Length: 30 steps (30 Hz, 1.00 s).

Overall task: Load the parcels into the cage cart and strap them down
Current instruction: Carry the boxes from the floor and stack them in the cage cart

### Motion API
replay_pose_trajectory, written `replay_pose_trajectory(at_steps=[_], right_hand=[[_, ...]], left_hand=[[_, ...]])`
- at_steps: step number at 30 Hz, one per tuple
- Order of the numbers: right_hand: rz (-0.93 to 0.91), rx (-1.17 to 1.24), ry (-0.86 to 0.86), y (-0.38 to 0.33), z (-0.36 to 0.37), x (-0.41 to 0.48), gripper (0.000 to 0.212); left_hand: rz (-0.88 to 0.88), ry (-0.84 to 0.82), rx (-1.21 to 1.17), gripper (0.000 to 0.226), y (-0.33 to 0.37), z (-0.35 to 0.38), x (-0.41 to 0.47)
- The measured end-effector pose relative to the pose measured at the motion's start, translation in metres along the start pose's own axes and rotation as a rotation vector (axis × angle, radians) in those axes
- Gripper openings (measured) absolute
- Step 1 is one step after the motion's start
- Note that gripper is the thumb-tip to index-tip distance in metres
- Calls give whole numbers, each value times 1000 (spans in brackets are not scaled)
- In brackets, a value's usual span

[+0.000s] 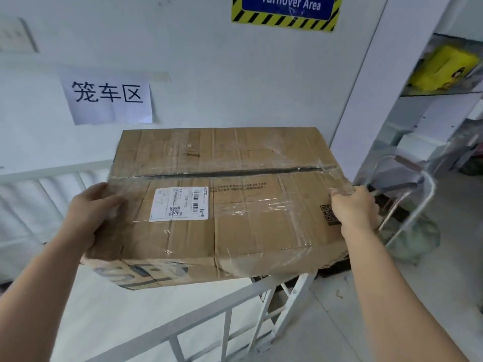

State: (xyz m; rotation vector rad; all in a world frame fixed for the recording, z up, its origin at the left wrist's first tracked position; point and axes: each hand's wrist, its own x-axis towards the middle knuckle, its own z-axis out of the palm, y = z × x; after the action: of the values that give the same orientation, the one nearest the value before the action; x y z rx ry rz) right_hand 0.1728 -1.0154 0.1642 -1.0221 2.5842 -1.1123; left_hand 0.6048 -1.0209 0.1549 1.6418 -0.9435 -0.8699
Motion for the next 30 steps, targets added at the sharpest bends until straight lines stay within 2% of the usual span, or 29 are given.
replay_pose_trajectory(at_steps=[8,16,24,30], right_hand=[[-66,-4,-153,-47,113,38,42],[-108,-21,-268,-82,210,59,44],[-133,-51,-386,-84,296,72,41],[-174,-61,-462,-78,356,82,33]], left_hand=[[-161,31,-20,49,-38,5,76],[-255,233,-12,54,-83,10,124],[-339,387,86,62,-120,23,155],[-371,450,164,41,-149,47,175]])
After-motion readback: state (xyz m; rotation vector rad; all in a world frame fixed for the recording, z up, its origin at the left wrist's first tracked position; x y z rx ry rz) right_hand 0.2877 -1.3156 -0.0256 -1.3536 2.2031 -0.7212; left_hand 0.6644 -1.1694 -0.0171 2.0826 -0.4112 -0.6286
